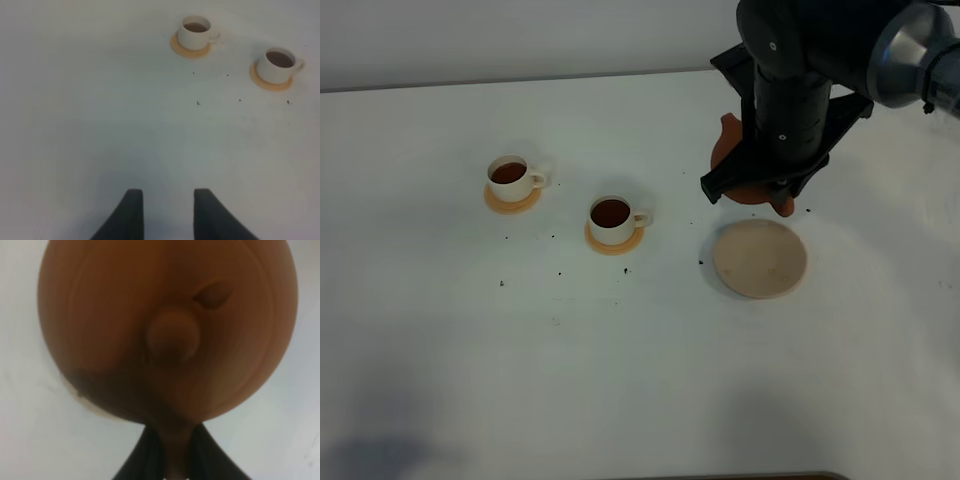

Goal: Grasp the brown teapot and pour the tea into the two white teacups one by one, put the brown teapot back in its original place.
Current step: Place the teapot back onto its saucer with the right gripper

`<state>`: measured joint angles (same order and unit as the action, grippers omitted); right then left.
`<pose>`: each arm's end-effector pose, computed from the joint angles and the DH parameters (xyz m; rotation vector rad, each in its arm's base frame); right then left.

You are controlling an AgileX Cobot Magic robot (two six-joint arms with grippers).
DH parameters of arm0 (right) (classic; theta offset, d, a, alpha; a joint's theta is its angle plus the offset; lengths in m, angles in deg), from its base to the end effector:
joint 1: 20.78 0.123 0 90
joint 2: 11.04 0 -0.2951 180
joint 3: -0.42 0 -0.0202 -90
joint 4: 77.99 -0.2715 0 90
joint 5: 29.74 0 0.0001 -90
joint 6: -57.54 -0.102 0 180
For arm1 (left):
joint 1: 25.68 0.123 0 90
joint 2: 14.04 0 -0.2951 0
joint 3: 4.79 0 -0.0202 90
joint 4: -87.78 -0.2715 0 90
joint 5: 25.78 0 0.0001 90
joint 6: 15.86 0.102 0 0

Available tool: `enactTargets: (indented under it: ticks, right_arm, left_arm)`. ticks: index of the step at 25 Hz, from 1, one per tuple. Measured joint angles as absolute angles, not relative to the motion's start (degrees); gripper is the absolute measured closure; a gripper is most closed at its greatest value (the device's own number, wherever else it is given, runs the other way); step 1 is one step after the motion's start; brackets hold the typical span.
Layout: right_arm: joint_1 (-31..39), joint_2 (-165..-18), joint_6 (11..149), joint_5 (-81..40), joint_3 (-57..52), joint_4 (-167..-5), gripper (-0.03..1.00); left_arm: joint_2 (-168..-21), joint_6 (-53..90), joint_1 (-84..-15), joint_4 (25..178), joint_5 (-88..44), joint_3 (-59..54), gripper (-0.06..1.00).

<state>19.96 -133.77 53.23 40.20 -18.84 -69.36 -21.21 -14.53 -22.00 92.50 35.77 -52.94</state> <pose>0.3429 0.2764 0.2274 -0.9921 2.8072 -0.1333 0.0102 -0.0067 0.2850 -0.0364 2.0370 -0.0436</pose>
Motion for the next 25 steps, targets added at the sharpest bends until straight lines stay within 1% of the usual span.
enactTargets:
  ticks: [5,11,15,18,25]
  right_arm:
    - [20.0,-131.7,53.0,37.6,-11.7,-71.5,0.88]
    - [20.0,-129.3,52.1,29.2,-2.2,-72.4,0.88]
    - [20.0,-129.3,51.7,23.2,2.2,-72.6,0.88]
    - [20.1,-129.3,51.7,20.4,3.6,-72.6,0.88]
    - [20.1,-129.3,51.8,19.3,4.5,-71.3,0.88]
  left_arm:
    - [-21.2,-14.5,-22.0,92.5,35.8,-52.9,0.69]
    - [-21.2,-14.5,-22.0,92.5,35.8,-52.9,0.69]
    - [-21.2,-14.5,-22.0,92.5,35.8,-52.9,0.69]
    - [-21.2,-14.5,-22.0,92.5,35.8,-52.9,0.69]
    - [-21.2,-14.5,-22.0,92.5,35.8,-52.9,0.69]
